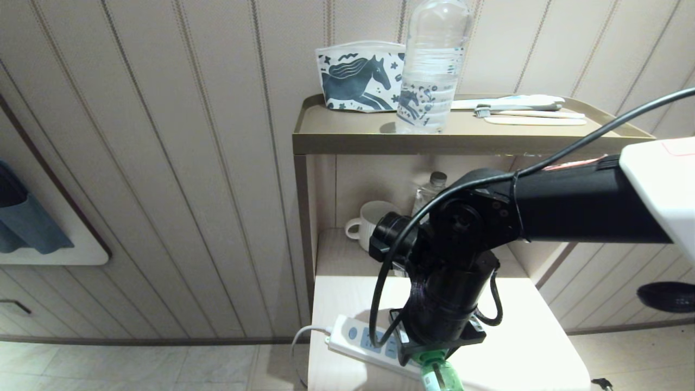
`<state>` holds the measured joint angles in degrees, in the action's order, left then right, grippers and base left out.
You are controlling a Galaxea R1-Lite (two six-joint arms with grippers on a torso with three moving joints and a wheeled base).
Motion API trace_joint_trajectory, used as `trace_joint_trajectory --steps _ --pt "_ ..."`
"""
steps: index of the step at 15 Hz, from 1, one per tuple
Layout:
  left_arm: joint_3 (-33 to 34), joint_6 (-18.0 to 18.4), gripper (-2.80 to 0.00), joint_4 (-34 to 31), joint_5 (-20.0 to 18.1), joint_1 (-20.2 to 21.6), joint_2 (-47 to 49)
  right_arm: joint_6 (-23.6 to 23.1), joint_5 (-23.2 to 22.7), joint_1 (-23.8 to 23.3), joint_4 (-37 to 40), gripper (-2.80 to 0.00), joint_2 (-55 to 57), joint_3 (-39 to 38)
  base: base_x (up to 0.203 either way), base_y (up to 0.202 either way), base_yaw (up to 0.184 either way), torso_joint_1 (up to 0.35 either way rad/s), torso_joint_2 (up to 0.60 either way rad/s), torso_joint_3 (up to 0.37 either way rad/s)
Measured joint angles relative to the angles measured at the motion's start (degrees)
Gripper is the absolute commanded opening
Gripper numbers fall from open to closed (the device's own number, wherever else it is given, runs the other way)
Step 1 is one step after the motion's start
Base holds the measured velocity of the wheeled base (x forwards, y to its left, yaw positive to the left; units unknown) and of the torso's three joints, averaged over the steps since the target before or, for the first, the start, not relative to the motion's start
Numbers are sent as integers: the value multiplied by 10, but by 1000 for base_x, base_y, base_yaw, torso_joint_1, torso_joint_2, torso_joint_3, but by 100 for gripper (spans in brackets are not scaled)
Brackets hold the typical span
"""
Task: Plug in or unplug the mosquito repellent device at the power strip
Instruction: Insert the plug into the socket
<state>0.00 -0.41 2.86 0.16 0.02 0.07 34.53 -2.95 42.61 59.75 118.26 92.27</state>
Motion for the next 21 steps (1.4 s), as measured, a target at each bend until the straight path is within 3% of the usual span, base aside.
trace_joint_trajectory --steps 21 --pt "0 0 -280 0 0 0 0 4 7 -3 -32 -280 21 -9 0 0 0 0 0 0"
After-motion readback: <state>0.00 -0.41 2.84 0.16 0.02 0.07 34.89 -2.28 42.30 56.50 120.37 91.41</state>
